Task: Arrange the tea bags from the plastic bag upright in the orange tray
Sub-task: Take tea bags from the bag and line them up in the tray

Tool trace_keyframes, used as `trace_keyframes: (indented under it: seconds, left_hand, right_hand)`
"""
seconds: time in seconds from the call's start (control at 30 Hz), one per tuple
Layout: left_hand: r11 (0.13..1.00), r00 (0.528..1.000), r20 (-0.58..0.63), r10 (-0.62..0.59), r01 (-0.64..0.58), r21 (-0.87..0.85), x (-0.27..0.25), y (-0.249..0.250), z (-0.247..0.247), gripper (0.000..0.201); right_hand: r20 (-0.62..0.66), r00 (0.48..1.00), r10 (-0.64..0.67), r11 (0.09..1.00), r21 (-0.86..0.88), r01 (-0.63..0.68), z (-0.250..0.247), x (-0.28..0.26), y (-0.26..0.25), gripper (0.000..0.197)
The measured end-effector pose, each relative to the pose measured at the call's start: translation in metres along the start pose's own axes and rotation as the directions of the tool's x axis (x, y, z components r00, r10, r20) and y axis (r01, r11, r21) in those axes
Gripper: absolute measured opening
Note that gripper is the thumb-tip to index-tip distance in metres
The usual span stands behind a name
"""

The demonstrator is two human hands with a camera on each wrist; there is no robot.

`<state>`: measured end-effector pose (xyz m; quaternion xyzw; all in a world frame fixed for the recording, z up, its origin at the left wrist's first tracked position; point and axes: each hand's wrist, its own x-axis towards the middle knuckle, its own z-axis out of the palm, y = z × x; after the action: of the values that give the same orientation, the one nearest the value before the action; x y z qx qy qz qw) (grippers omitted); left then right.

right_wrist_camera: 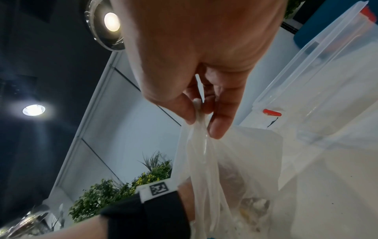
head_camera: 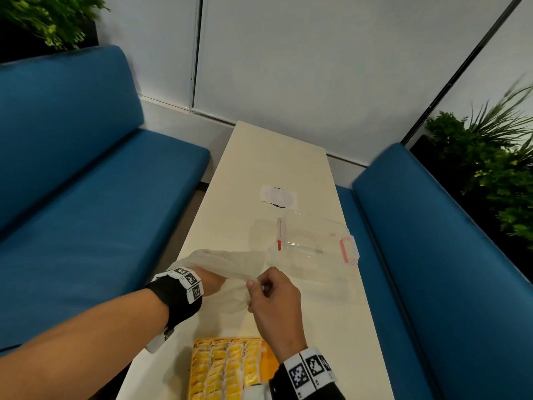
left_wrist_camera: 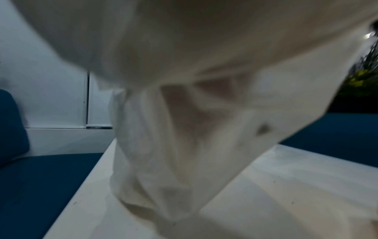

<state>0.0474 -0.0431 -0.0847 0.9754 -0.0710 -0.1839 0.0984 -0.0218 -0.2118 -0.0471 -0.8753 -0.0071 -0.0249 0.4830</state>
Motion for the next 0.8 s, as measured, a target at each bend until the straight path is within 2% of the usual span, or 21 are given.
trace_keyframes:
  seconds: [0.13, 0.2, 0.3, 0.33, 0.4, 0.47, 0.53, 0.63, 0.7, 0.8]
  left_hand:
    - [0.984, 0.983, -0.051, 0.178, -0.179, -0.004, -0.004, 0.017, -0.007, 0.009]
    - [0.97, 0.967, -0.099, 0.236, -0.241, -0.041, -0.008, 0.02, -0.011, 0.017]
    - [0.931, 0.906, -0.293, 0.306, -0.35, -0.108, -0.019, 0.017, -0.018, 0.028]
    - [0.911, 0.883, -0.354, 0.309, -0.382, -0.157, -0.022, 0.014, -0.019, 0.029]
    - [0.837, 0.848, -0.499, 0.18, -0.398, -0.376, -0.03, 0.008, -0.018, 0.026]
    - [0.651, 0.846, -0.532, -0.045, -0.379, -0.658, -0.038, 0.002, -0.018, 0.024]
    - [0.363, 0.892, -0.403, -0.204, -0.313, -0.877, -0.045, 0.002, -0.015, 0.024]
    - [-0.115, 0.95, -0.169, -0.264, -0.205, -0.972, -0.061, 0.007, -0.01, 0.023]
    - [-0.288, 0.961, -0.086, -0.262, -0.163, -0.944, -0.07, 0.009, -0.002, 0.021]
    - [-0.462, 0.969, 0.004, -0.247, -0.114, -0.88, -0.08, 0.013, 0.012, 0.019]
  right_hand:
    - [-0.035, 0.998, 0.058, 0.998, -0.021, -0.059, -0.007, 0.011, 0.006, 0.026]
    - [-0.058, 0.995, 0.084, 0.996, -0.023, -0.085, -0.011, 0.016, 0.007, 0.026]
    - [-0.061, 0.989, 0.138, 0.99, 0.015, -0.137, -0.02, 0.021, 0.006, 0.025]
    - [-0.054, 0.987, 0.154, 0.988, 0.037, -0.152, -0.023, 0.022, 0.007, 0.025]
    - [-0.037, 0.986, 0.165, 0.985, 0.051, -0.164, -0.026, 0.022, 0.009, 0.025]
    - [-0.026, 0.985, 0.172, 0.984, 0.041, -0.171, -0.027, 0.021, 0.016, 0.025]
    - [-0.021, 0.982, 0.185, 0.982, 0.041, -0.184, -0.027, 0.019, 0.022, 0.025]
    - [0.005, 0.978, 0.207, 0.978, 0.019, -0.207, -0.027, 0.013, 0.032, 0.023]
    - [0.044, 0.977, 0.208, 0.978, -0.018, -0.207, -0.027, 0.008, 0.038, 0.021]
    - [0.123, 0.974, 0.188, 0.976, -0.135, -0.172, -0.033, 0.002, 0.04, 0.014]
